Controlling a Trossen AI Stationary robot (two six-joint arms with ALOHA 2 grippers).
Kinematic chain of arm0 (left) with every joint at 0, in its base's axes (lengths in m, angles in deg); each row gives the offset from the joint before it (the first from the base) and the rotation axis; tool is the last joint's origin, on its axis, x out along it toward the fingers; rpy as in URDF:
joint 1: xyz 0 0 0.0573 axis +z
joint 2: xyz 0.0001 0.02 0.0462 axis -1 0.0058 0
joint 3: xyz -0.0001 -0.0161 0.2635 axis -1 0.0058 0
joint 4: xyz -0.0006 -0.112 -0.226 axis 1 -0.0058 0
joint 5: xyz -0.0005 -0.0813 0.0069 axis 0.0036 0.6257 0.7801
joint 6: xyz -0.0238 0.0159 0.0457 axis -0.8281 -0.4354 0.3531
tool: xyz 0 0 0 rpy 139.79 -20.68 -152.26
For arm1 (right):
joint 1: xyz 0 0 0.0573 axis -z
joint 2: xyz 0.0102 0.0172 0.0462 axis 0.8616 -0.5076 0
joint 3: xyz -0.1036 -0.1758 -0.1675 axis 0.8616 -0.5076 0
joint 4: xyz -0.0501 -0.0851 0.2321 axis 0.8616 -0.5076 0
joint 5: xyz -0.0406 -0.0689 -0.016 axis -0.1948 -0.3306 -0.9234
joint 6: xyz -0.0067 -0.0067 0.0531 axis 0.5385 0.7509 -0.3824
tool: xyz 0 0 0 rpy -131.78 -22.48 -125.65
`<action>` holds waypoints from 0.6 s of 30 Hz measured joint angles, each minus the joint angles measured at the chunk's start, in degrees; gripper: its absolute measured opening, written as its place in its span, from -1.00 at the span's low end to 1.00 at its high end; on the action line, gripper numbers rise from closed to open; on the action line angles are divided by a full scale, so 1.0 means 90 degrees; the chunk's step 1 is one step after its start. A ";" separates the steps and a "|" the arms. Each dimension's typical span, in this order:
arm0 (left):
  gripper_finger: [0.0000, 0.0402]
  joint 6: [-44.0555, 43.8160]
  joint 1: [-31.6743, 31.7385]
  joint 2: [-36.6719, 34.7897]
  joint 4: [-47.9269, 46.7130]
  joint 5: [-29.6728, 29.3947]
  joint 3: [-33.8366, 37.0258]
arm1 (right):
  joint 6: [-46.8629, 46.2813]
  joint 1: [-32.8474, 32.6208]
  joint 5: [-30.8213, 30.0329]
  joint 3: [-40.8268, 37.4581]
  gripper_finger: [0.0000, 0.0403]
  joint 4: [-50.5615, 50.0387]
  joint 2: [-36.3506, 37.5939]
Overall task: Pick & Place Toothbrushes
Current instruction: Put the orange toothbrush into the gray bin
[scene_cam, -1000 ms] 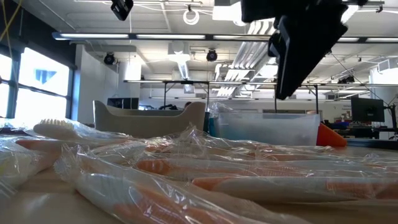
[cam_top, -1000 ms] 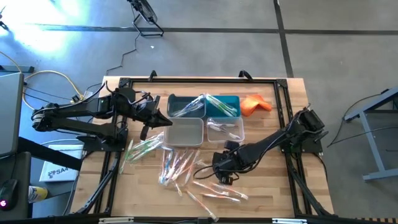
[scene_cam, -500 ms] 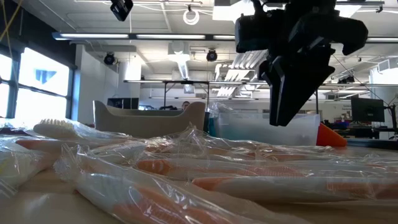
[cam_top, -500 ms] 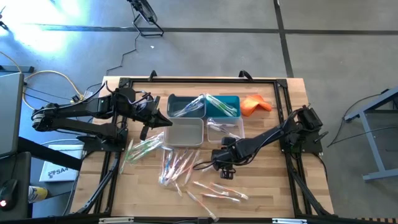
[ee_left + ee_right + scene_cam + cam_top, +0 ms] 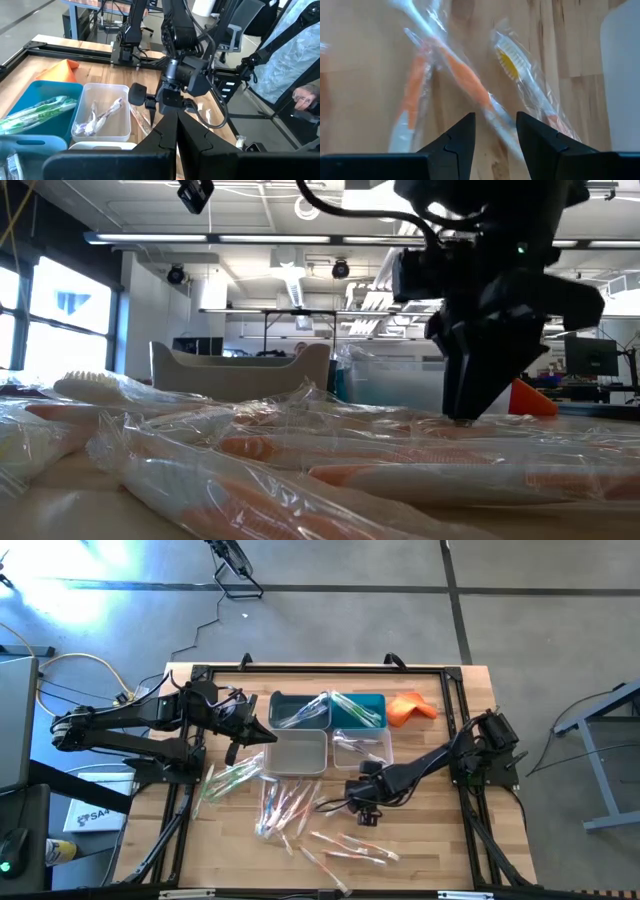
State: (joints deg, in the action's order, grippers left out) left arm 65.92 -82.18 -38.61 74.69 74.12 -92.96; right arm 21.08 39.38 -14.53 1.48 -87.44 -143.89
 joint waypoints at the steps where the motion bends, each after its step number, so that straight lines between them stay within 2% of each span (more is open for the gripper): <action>1: -1.00 -0.0009 0.0000 0.0000 0.0000 -0.0002 0.0000 | 0.0000 0.0000 -0.0043 -0.0091 -0.32 0.0101 0.0000; 11: -1.00 -0.0027 0.0000 0.0000 0.0002 -0.0027 -0.0002 | -0.0034 -0.0015 -0.0087 -0.0485 -0.34 0.0583 0.0032; 18: -1.00 -0.0026 0.0002 0.0000 0.0000 -0.0027 -0.0002 | -0.0036 -0.0017 -0.0037 -0.0500 -0.69 0.0750 0.0027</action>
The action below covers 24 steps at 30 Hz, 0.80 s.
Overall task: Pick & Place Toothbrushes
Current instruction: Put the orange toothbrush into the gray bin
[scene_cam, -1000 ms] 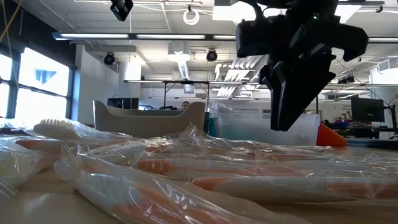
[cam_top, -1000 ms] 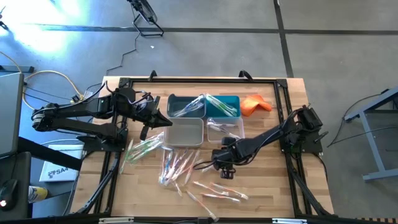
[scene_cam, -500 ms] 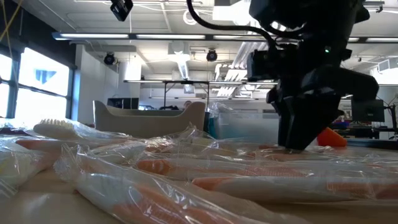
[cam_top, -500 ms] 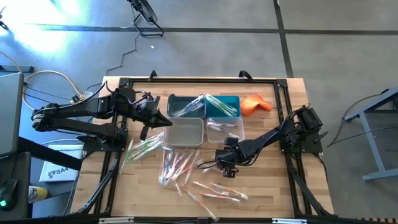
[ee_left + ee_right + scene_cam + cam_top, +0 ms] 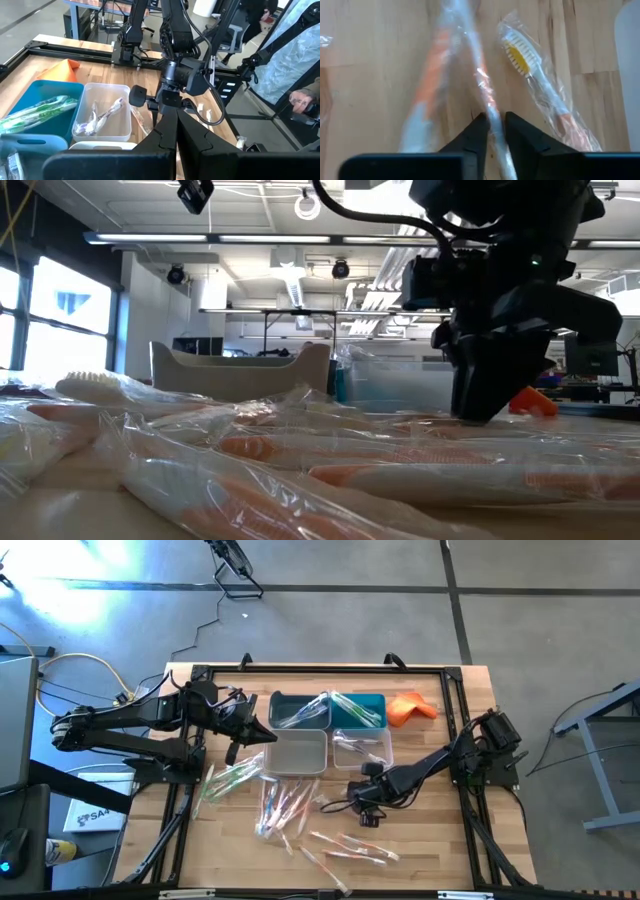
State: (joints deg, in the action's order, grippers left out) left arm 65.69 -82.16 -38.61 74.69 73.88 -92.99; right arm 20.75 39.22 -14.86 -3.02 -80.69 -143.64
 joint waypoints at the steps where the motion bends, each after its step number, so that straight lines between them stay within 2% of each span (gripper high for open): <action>1: -1.00 0.0005 0.0000 0.0000 0.0000 0.0000 0.0000 | 0.0000 0.0000 -0.0006 0.0000 -0.75 0.0021 -0.0002; 6: -1.00 0.0012 0.0000 0.0000 -0.0047 0.0002 0.0000 | -0.0019 -0.0002 -0.0014 0.0000 -0.91 0.0042 -0.0005; 14: -1.00 0.0029 -0.0002 -0.0002 -0.0278 0.0002 0.0000 | -0.0185 0.0002 -0.0041 -0.0012 -0.90 0.0066 0.0152; 24: -1.00 0.0029 0.0000 -0.0005 -0.0279 -0.0121 -0.0003 | -0.0311 0.0007 -0.0394 0.0350 -0.91 0.0064 0.1060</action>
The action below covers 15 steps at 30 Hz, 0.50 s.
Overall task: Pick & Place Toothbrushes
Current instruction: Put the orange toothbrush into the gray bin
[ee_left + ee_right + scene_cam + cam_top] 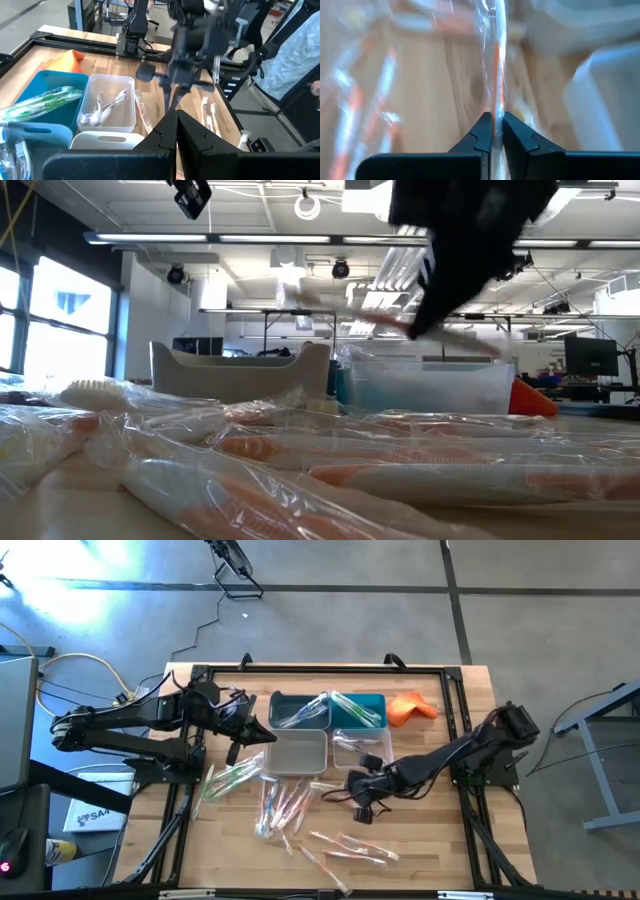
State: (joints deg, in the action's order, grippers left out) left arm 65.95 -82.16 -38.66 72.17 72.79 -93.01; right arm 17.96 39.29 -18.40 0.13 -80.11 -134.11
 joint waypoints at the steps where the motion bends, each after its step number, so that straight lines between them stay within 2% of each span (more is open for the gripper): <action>1: -1.00 0.0000 -0.0002 0.0000 0.0000 -0.0003 -0.0002 | 0.0000 0.0000 -0.0085 0.0078 -0.91 0.0030 0.0099; 9: -1.00 0.0000 0.0000 0.0000 0.0003 -0.0024 -0.0002 | 0.0012 0.0014 -0.1249 0.0626 -0.91 0.0015 0.0927; 15: -1.00 -0.0023 -0.0002 0.0002 0.0310 -0.0039 -0.0002 | 0.0597 0.0045 -0.2042 0.0920 -0.91 0.0817 0.1268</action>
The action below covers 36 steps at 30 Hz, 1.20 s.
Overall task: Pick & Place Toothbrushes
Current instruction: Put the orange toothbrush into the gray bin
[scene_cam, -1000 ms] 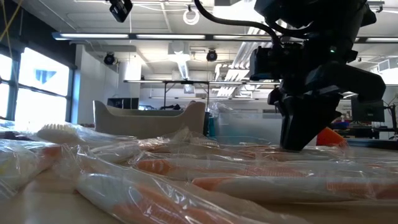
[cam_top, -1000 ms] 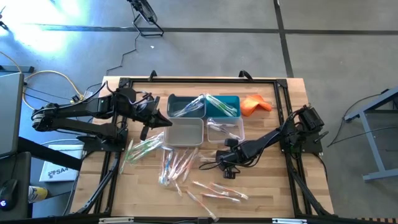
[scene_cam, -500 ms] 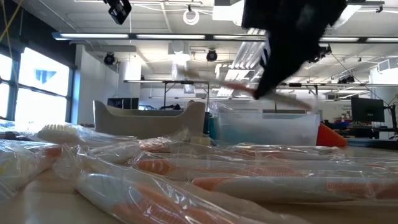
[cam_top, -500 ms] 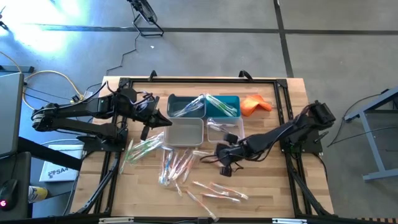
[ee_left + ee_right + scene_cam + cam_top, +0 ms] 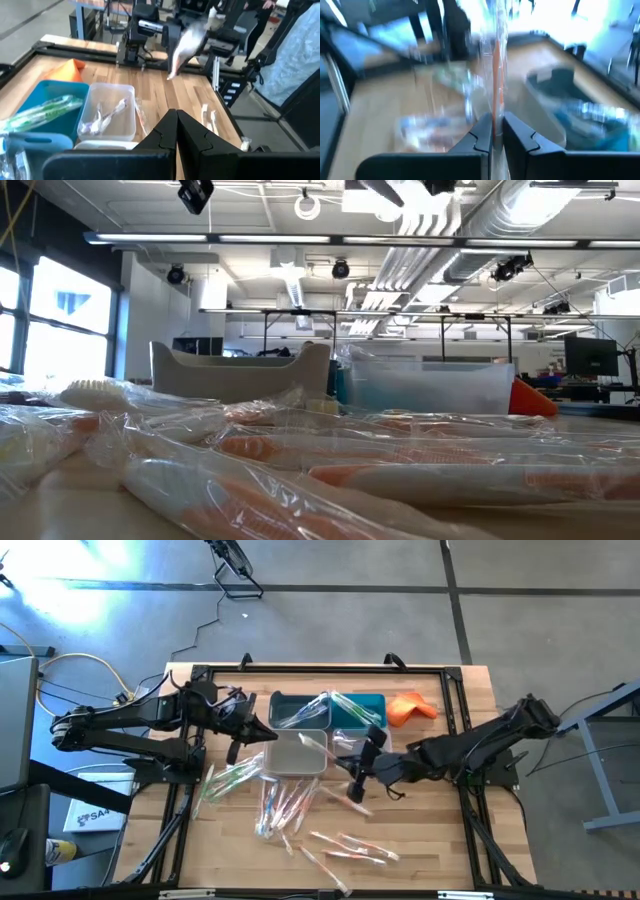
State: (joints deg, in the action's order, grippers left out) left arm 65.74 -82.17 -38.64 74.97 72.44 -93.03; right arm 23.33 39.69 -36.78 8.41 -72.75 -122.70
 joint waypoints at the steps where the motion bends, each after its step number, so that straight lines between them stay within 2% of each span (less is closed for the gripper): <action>1: -1.00 0.0000 0.0001 0.0000 0.0065 0.0002 -0.0002 | 0.0148 0.0010 -0.0077 0.0002 -0.91 0.0270 0.0036; 7: -1.00 0.0028 0.0000 0.0000 0.0119 0.0000 -0.0002 | 0.1129 0.0061 -0.0421 0.0000 -0.91 0.1752 0.0074; 11: -0.99 0.0015 0.0001 0.0134 0.0641 0.0000 -0.0002 | 0.1360 0.0144 -0.0464 0.0000 -0.91 0.2218 0.0074; 15: -0.85 0.0004 0.0002 0.0378 0.1430 0.0002 -0.0005 | 0.1411 0.0253 -0.0460 0.0000 -0.91 0.2332 0.0072; 22: -0.44 0.0021 0.0001 0.1004 0.2616 0.0016 -0.0002 | 0.1411 0.0349 -0.0455 0.0000 -0.91 0.2333 0.0072; 25: -0.33 -0.0122 0.0001 0.1290 0.3219 0.0021 -0.0002 | 0.1411 0.0375 -0.0450 0.0000 -0.91 0.2332 0.0069; 31: -0.28 -0.0157 -0.0001 0.1782 0.4458 0.0019 -0.0002 | 0.1411 0.0375 -0.0450 0.0000 -0.91 0.2334 0.0069; 36: -0.28 -0.0318 -0.0001 0.1999 0.4906 0.0022 -0.0002 | 0.1517 0.0413 -0.0450 0.0000 -0.91 0.2334 0.0069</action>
State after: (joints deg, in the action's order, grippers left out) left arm 62.88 -82.18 -20.64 119.12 72.64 -93.05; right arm 36.98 43.41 -40.83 8.41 -51.74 -122.07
